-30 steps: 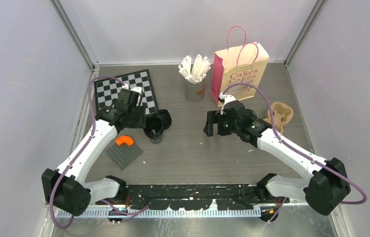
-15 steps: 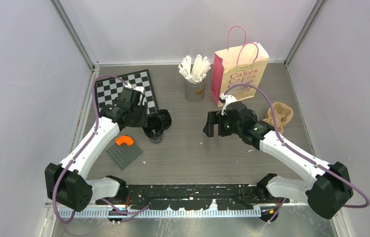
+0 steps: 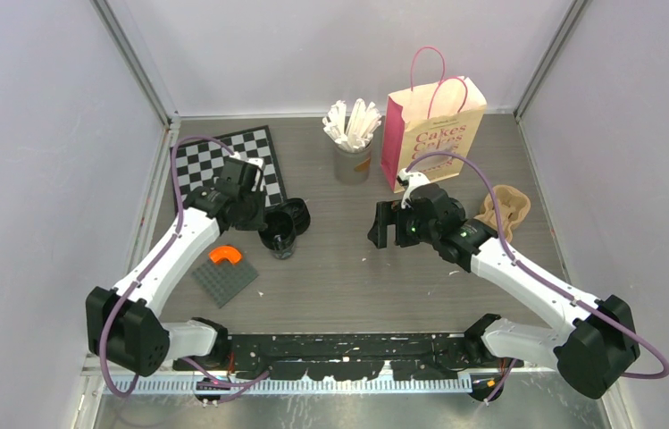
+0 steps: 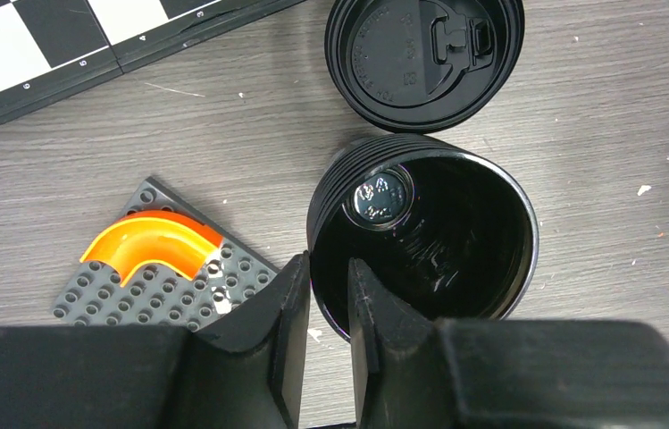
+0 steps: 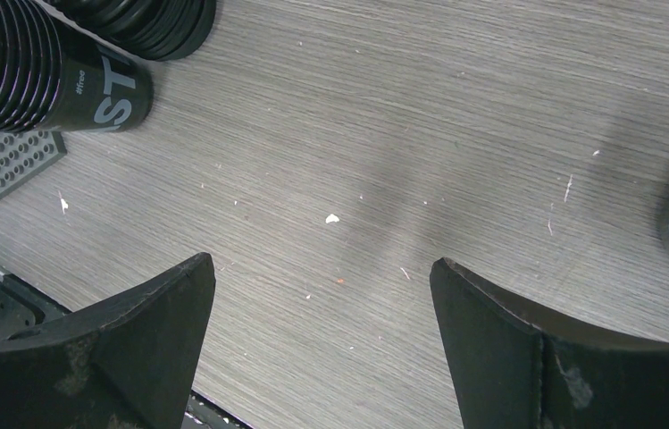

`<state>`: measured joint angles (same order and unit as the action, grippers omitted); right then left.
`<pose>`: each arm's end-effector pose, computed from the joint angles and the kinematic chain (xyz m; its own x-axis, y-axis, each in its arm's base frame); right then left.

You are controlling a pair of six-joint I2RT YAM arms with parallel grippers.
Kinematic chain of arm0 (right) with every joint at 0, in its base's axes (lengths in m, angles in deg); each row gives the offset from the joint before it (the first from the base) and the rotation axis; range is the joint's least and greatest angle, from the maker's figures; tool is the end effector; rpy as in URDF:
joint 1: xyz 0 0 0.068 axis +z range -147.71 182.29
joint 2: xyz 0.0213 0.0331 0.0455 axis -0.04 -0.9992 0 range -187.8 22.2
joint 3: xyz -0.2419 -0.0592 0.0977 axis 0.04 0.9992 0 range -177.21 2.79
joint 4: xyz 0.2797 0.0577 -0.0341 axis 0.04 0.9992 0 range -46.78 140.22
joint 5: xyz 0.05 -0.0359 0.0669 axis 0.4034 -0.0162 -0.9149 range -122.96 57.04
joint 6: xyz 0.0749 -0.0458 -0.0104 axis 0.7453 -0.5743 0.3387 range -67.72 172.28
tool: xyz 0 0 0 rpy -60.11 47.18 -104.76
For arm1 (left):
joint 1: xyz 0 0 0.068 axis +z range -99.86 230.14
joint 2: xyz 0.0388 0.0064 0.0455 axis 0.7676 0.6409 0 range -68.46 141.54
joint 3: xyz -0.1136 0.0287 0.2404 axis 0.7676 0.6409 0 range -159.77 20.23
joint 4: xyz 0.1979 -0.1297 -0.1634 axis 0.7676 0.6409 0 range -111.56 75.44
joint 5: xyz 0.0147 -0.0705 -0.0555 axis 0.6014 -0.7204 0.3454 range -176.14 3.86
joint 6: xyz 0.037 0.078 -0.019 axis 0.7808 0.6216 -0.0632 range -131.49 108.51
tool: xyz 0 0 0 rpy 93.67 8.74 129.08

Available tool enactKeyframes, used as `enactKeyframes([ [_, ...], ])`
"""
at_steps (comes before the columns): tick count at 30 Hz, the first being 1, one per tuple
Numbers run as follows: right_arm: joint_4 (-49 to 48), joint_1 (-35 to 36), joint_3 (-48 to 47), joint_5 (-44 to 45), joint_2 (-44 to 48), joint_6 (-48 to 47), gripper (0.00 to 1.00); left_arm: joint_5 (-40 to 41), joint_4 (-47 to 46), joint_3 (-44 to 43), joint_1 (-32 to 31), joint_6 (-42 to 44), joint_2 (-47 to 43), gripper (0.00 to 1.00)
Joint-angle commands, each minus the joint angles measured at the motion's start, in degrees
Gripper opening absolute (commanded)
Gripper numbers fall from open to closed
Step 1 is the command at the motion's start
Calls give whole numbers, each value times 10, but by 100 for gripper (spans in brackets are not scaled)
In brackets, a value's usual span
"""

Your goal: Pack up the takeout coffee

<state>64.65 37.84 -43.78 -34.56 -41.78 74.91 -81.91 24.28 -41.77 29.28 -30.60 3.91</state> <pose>0.2457 0.1784 0.2257 -0.7015 -0.0285 -0.7121 -0.3564 0.8794 0.3158 0.2875 -0.1034 0.2431 -0.8376 -0.0301 -0.5455 0.0452 0.9912 -0.1242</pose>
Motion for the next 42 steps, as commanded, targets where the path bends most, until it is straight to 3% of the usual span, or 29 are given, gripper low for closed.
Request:
enactKeyframes([
  [1,-21,2,3,6,16,-7,94,-5,-17,-17,4,6,3,22],
  [10,-23,3,4,4,16,-7,94,-25,0,-40,4,9,8,0],
  [28,-22,3,6,6,13,-9,94,-19,72,-98,4,1,-28,0],
  [32,-22,3,5,6,12,-9,94,-15,61,-90,4,-1,-39,12],
  [36,-21,3,6,6,14,-9,94,-30,48,-76,4,4,-31,0],
  [42,-22,3,7,7,17,-9,94,-34,51,-81,4,9,-2,0],
])
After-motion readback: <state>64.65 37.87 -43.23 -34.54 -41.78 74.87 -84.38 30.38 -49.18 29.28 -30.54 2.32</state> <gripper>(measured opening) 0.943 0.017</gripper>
